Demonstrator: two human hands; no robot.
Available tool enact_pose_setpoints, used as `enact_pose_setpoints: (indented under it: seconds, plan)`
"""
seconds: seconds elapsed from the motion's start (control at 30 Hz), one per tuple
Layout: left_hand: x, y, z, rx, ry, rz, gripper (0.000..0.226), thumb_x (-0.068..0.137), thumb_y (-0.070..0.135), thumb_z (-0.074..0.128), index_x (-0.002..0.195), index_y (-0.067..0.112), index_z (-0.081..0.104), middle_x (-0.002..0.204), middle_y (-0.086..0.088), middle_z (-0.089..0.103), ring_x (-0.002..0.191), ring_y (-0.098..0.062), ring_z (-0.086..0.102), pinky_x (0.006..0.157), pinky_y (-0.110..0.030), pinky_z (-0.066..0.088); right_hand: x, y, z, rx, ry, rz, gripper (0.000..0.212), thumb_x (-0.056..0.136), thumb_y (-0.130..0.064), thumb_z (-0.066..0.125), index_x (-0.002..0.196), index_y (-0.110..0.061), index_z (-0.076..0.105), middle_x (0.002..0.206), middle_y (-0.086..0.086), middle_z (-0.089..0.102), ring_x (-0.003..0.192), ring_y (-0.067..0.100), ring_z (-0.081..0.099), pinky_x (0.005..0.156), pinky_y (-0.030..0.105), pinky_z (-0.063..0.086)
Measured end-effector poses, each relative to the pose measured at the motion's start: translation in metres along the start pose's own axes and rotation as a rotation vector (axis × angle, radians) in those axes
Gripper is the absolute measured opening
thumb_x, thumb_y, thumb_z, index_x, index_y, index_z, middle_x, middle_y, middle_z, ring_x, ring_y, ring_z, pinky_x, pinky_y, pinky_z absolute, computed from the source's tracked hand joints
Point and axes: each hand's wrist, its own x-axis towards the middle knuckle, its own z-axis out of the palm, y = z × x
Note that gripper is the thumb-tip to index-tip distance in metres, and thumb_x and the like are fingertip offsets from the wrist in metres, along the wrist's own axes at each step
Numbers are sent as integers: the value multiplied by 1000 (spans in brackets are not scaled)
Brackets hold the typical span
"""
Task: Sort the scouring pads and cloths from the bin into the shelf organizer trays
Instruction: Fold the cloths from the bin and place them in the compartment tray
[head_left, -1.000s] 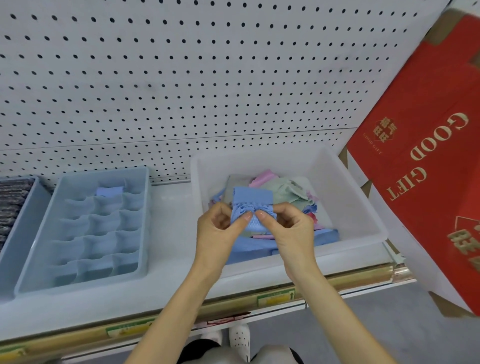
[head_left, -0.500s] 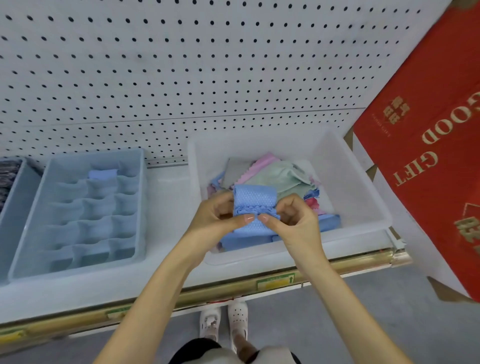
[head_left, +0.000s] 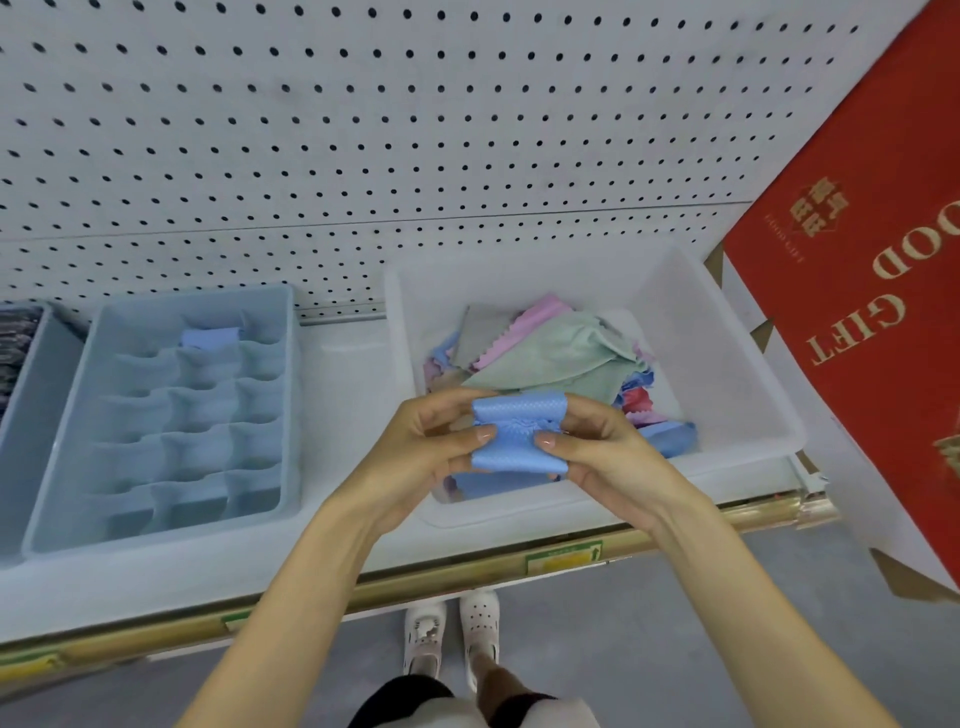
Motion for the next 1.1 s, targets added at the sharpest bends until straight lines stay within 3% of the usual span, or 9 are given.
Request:
enact_pose_setpoints:
  seconds: [0.1, 0.27, 0.33, 0.43, 0.57, 0.7, 0.8, 0.97, 1.1]
  plan:
    - [-1, 1, -7, -29, -34, -18, 32, 82, -9, 61, 96, 15, 76, 108, -8, 71, 102, -22, 67, 76, -28, 55, 5, -3, -1, -25, -62, 7, 30, 77, 6, 66, 85, -20, 77, 91, 1, 72, 89, 19, 64, 77, 34, 45]
    - [0, 4, -18, 72, 21, 30, 40, 85, -11, 56, 80, 22, 78, 113, -5, 71, 109, -27, 64, 89, -36, 54, 17, -1, 1, -46, -121, -20, 39, 79, 10, 49, 66, -18, 72, 81, 1, 68, 84, 17, 65, 70, 25, 49]
    - [-2, 3, -20, 153, 67, 53, 49, 90, -16, 46, 83, 21, 78, 120, -12, 67, 117, -36, 58, 97, -48, 48, 23, 4, 1, -112, -89, -61, 32, 73, 5, 48, 67, -17, 71, 87, 12, 66, 89, 26, 61, 74, 31, 46]
    - [-9, 9, -18, 126, 152, 27, 39, 93, -12, 44, 109, 14, 69, 123, -21, 61, 108, -38, 61, 87, -46, 57, 30, 8, 4, -289, -15, -158, 36, 66, 2, 45, 65, -23, 70, 89, 23, 55, 81, 27, 49, 70, 31, 37]
    - [-16, 27, -8, 14, 237, -157, 23, 103, 18, 40, 112, 10, 59, 108, -22, 68, 94, -39, 70, 83, -47, 58, 40, 3, 6, -485, -25, -337, 49, 69, 4, 44, 66, -38, 69, 97, 11, 58, 93, 20, 58, 78, 24, 41]
    - [-15, 30, -8, 134, 305, -234, 51, 95, 49, 47, 117, 5, 60, 104, -21, 71, 90, -31, 72, 78, -37, 59, 50, 1, 15, -741, -116, -508, 43, 70, 7, 45, 73, -30, 66, 106, -6, 56, 98, -4, 54, 82, 10, 36]
    - [-17, 23, -14, 170, 410, -141, 39, 91, 28, 64, 114, -3, 59, 107, -21, 70, 89, -26, 72, 73, -30, 59, 54, 3, 25, -788, -190, -511, 35, 69, 7, 47, 75, -20, 69, 109, -13, 55, 100, -9, 52, 84, 7, 35]
    - [-34, 20, -40, 193, 534, -13, 21, 87, 7, 67, 101, -8, 64, 88, -13, 70, 77, -14, 70, 68, -21, 56, 64, 0, 50, -521, -286, -288, 44, 64, 4, 43, 68, -31, 70, 109, -9, 64, 100, 4, 58, 75, 15, 47]
    - [-50, 19, -71, 220, 595, 54, 26, 84, 0, 70, 101, -17, 61, 90, -18, 64, 81, -22, 63, 70, -23, 58, 86, 5, 91, -565, -212, -245, 14, 84, -6, 65, 87, -19, 62, 96, -4, 68, 91, 13, 64, 81, 27, 48]
